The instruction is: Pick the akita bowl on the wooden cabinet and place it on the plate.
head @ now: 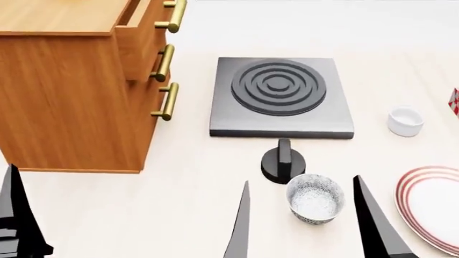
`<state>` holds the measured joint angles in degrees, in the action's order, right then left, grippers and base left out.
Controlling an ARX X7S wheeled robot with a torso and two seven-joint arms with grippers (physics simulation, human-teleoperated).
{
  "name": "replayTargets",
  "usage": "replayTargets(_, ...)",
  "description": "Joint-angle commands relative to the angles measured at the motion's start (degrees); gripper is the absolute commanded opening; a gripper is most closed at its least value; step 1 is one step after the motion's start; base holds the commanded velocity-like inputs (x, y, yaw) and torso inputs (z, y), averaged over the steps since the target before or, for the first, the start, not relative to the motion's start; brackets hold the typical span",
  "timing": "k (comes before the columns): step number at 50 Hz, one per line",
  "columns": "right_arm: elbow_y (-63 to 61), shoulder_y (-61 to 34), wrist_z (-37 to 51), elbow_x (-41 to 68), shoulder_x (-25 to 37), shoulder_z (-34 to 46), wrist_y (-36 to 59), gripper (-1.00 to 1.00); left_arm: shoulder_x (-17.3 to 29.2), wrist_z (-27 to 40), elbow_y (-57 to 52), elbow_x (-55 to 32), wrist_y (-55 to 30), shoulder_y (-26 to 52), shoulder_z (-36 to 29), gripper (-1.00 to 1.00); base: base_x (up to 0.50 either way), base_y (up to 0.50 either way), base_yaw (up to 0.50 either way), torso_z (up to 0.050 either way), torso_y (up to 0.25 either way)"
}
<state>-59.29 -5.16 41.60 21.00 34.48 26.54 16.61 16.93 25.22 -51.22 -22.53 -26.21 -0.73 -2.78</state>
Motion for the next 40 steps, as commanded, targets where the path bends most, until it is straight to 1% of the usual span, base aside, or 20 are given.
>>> replayTargets(1,-0.38,-2.23,4.22,0.94,3.77,3.87,-1.96,1.00,0.52,0.71,-0.56,-0.99,0.08,0.02,0.04,1.00,0.46,0.00,0.00,0.000,0.000)
replayTargets(20,-0.19,-4.99,7.75,2.23,6.41,7.25,-3.77,1.00,1.45,1.78,-0.87,-1.84,0.43,0.16,-0.35,1.00,0.46,0.00,0.00,0.000,0.000)
replayTargets(25,-0.17,-5.50,8.51,2.48,6.84,7.70,-3.87,1.00,1.68,1.96,-0.64,-1.89,0.66,0.21,-0.51,1.00,0.36,0.00,0.00,0.000,0.000)
replayTargets(40,0.02,-6.65,10.19,2.26,7.96,9.50,-4.26,1.00,2.32,2.64,-0.73,-2.32,1.23,0.10,-0.81,1.00,0.03,0.00,0.00,0.000,0.001)
